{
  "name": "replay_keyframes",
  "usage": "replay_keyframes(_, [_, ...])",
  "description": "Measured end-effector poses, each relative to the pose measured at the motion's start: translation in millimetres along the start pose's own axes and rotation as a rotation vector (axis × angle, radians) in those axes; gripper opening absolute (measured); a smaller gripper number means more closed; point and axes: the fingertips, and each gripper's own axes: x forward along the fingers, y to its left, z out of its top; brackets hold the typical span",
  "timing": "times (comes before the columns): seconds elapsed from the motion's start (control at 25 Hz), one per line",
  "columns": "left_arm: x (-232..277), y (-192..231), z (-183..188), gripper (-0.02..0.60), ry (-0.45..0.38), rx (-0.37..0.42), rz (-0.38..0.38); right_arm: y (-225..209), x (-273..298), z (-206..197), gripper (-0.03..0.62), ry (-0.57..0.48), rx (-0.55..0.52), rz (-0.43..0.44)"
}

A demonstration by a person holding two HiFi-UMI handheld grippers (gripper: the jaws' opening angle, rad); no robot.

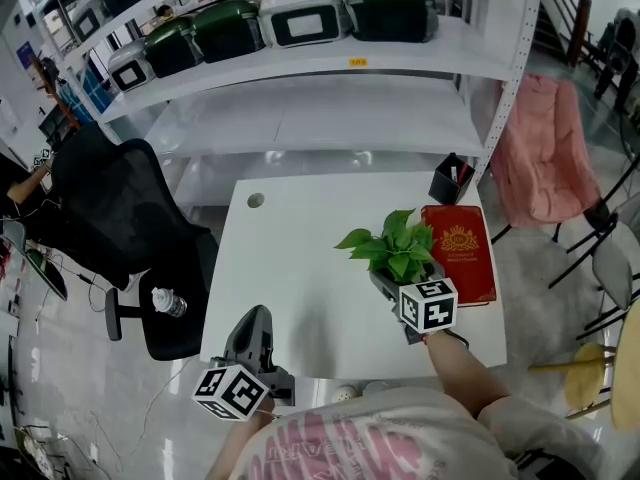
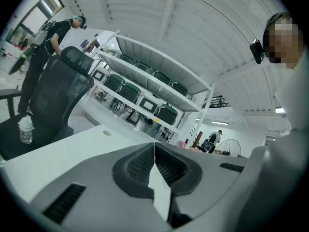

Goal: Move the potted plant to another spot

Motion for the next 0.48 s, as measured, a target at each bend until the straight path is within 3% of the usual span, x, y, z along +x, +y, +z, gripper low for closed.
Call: replay_keyframes(0.48, [2.4,-18.3,3.9,0.023,-0.002,0.004,-0.077,6.8,-45.4,48.2,0.494,-0.154,0.022,-0.018])
